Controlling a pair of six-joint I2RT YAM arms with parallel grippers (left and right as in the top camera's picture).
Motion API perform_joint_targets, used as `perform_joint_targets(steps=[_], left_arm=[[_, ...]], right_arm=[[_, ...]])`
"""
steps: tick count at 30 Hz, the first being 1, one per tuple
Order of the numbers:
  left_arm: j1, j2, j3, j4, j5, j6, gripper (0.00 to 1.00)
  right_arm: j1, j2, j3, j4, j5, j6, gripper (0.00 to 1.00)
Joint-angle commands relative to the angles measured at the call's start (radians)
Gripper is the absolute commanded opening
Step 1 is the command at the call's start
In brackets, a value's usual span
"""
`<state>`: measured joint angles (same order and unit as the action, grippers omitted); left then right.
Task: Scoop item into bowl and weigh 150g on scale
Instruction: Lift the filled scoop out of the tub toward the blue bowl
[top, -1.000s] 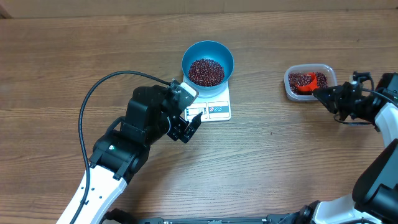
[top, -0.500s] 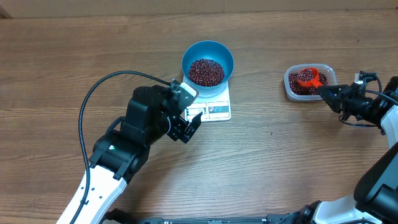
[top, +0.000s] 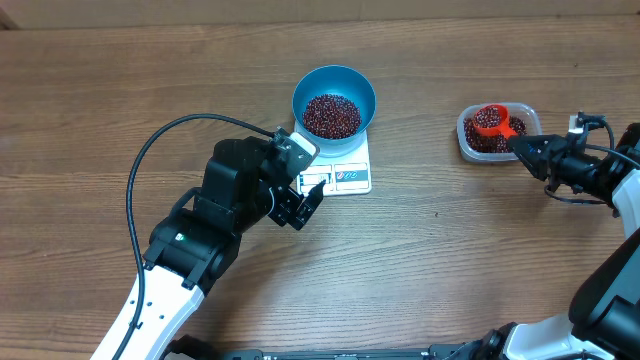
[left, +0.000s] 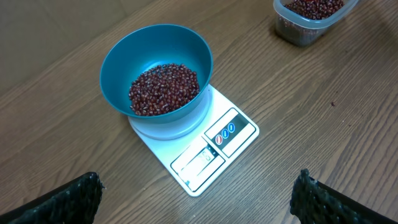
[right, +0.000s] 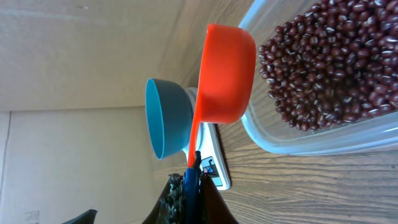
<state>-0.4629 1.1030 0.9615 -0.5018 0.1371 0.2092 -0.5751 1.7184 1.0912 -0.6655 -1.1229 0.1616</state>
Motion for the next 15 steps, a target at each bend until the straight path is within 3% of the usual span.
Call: perform_joint_targets(steps=[1, 15], left_arm=[[0.005, -0.01, -0.002, 0.001, -0.007, -0.015, 1.0], [0.005, -0.01, -0.002, 0.001, -0.007, -0.015, 1.0]], right_arm=[[0.01, 0.003, -0.008, 0.006, -0.061, -0.015, 0.04], [0.168, 0.003, -0.007, 0.071, -0.11, -0.029, 0.04]])
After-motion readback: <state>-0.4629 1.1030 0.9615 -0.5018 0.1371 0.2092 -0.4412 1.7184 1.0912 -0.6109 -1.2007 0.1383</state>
